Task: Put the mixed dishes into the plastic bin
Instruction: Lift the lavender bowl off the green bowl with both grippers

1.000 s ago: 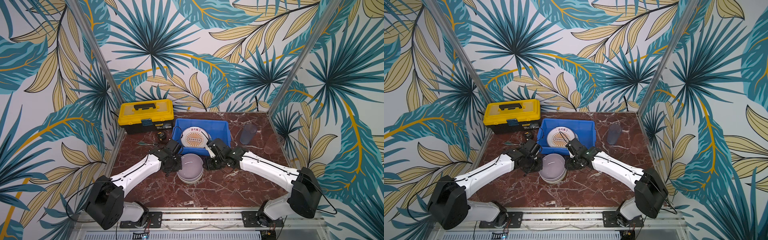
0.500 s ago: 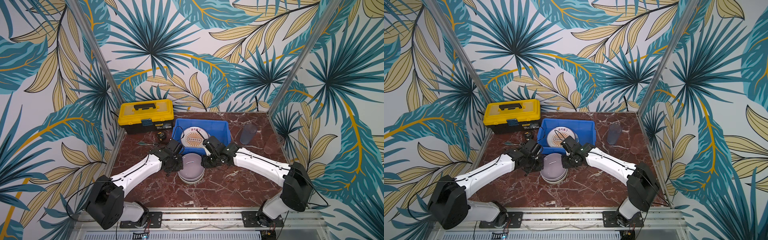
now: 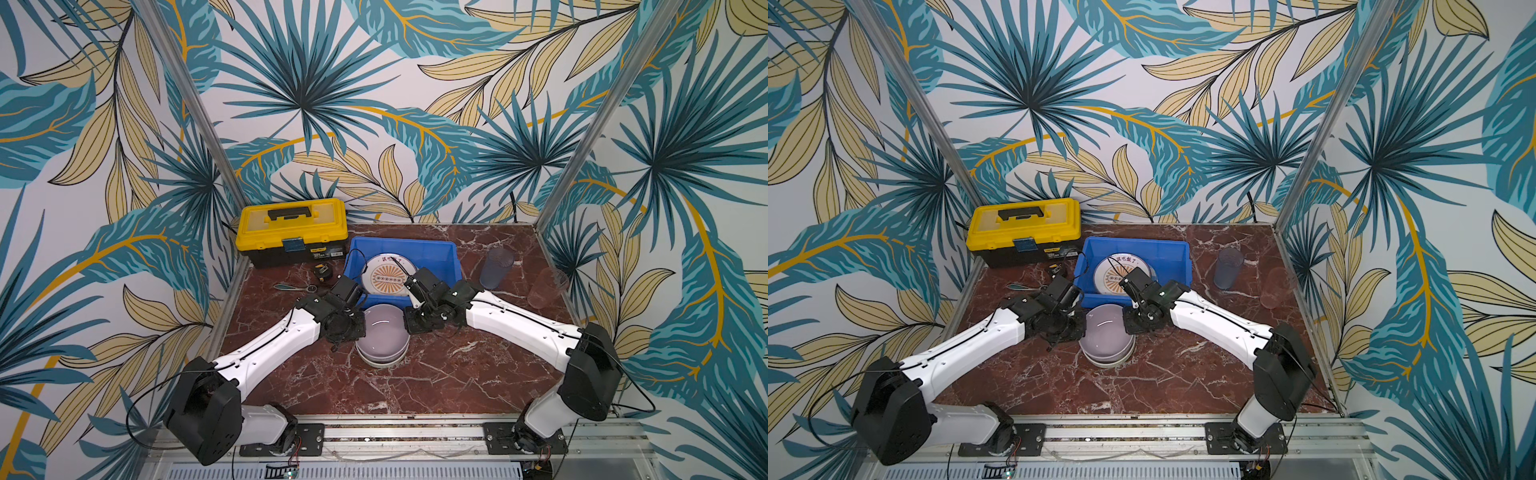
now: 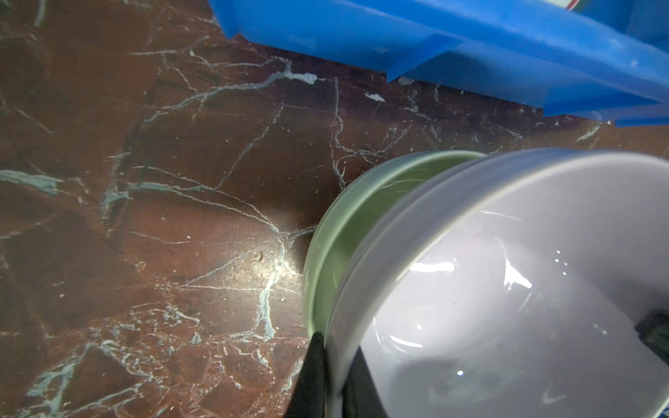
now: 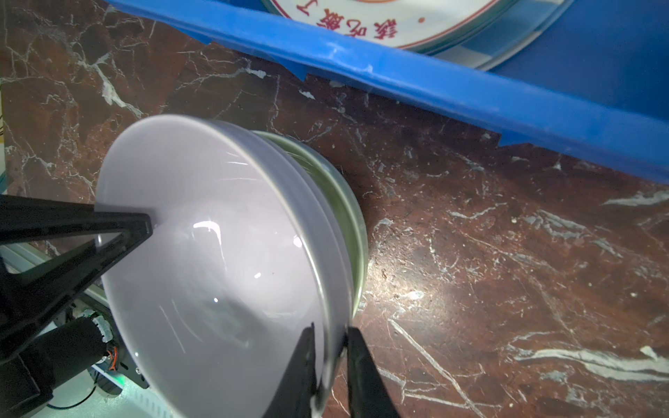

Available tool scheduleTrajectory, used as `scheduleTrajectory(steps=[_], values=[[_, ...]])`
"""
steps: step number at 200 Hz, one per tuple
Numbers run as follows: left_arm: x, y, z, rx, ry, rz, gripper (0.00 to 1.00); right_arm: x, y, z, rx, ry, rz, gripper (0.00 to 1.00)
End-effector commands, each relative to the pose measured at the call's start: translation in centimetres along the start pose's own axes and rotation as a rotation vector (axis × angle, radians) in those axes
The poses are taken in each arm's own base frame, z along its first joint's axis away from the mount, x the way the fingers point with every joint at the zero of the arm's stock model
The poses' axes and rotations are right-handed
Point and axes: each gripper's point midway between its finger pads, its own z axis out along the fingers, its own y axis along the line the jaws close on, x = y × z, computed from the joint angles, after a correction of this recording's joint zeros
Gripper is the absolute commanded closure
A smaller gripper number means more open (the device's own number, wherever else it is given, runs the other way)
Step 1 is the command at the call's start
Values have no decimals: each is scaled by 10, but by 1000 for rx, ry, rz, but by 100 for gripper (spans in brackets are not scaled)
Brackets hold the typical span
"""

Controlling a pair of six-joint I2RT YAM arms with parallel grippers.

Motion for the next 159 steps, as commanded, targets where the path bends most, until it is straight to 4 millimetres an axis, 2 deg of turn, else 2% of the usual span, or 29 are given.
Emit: scheduleTrajectory(steps=[1,51,90,131,159], values=[[-24,-40,-36,162,-106,35,100,-4,6,-21,-19,-37,-14,74],[-29,-44,-46,165,-121,47,100,-13,12,-59,-53,-107,-16,63],[-33,-47,-53,166,-130,55,100,-21,17,-99,-94,-197,-29,54],[-49,-56,-76,173,-197,77,100,-24,5,-133,-67,-306,-46,50],[-69,-65,-95,195,-242,89,100,-20,-9,-137,-49,-343,-35,48]])
